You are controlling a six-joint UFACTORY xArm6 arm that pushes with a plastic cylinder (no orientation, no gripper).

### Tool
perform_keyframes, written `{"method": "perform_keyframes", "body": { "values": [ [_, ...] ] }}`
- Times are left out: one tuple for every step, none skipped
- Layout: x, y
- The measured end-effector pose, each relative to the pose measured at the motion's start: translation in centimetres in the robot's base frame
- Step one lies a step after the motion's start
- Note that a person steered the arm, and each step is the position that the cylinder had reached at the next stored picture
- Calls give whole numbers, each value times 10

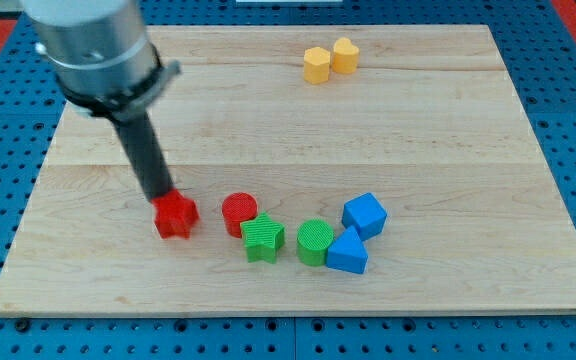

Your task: Move the blue blocks towards the center of the board

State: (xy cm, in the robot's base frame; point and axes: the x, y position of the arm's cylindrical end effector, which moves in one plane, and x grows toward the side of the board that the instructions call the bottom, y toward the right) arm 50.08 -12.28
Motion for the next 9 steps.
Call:
{"method": "perform_keyframes", "body": {
  "values": [
    [0,23],
    [-35,5],
    [-68,40],
    [-77,69],
    [-75,169],
    [-51,271],
    [26,266],
    [88,259],
    [96,137]
  ]
}}
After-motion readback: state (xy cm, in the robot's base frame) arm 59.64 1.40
